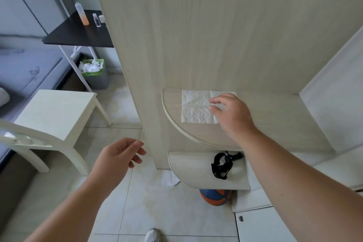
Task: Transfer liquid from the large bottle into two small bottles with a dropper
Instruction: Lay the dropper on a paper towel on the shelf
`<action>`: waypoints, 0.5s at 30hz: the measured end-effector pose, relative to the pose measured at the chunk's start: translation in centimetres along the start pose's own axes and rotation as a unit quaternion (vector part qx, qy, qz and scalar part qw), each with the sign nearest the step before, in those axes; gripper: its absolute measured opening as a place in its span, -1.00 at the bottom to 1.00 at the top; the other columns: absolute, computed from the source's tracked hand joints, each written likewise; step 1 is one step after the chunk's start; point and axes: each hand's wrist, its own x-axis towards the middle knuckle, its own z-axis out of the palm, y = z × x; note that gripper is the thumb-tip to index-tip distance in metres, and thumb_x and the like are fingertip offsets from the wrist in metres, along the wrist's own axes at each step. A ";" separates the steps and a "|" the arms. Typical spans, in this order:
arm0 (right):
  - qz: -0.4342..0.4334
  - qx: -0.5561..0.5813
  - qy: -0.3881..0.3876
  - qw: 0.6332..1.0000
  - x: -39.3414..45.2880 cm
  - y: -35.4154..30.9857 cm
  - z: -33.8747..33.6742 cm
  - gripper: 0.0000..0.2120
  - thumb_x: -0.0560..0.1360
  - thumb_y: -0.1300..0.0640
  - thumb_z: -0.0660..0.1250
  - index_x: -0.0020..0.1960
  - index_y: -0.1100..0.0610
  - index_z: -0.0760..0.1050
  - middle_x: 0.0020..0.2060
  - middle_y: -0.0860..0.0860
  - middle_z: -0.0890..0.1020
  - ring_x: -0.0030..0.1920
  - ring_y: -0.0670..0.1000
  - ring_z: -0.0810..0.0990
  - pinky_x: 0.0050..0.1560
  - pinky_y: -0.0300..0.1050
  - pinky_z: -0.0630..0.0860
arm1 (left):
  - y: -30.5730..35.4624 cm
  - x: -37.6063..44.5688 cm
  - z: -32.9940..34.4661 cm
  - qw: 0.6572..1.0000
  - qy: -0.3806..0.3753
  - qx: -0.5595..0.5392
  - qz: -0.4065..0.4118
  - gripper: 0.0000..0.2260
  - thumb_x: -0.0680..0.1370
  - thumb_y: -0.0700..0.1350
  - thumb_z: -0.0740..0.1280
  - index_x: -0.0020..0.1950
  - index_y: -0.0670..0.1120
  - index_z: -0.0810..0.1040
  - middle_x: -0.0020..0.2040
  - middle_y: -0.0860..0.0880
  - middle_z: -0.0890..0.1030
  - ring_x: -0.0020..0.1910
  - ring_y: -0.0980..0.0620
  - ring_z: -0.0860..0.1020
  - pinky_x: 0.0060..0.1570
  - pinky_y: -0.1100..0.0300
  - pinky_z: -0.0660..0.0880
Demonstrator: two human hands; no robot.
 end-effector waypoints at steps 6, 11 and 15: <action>0.028 0.194 -0.063 0.978 -3.2 -4.6 3.6 -0.89 0.57 0.14 0.41 0.00 -0.06 0.67 -0.15 -0.16 0.71 -0.06 -0.20 0.66 0.00 -0.39 0.52 | -2.4 -1.6 -3.7 0.998 0.051 -0.002 -0.026 -0.83 0.64 -0.12 0.33 -0.05 -0.01 0.71 -0.14 -0.01 0.73 -0.23 -0.01 0.66 -0.16 0.05 0.56; 0.078 0.280 -0.132 0.948 -5.3 -8.3 8.8 -0.86 0.59 0.20 0.38 -0.03 0.00 0.67 -0.25 -0.02 0.71 -0.20 -0.09 0.68 -0.09 -0.24 0.62 | -5.4 -1.5 -8.9 0.996 0.081 -0.004 -0.044 -0.79 0.64 -0.08 0.32 -0.10 0.13 0.71 -0.12 0.01 0.73 -0.22 0.00 0.67 -0.16 0.05 0.57; 0.136 0.304 -0.171 0.927 -6.3 -11.1 14.3 -0.83 0.62 0.26 0.32 -0.05 0.09 0.66 -0.31 -0.06 0.68 -0.27 -0.10 0.64 -0.18 -0.27 0.58 | -7.4 0.0 -14.0 0.994 0.091 -0.008 -0.057 -0.78 0.64 -0.09 0.33 -0.10 0.16 0.71 -0.12 0.01 0.73 -0.21 -0.02 0.67 -0.16 0.05 0.57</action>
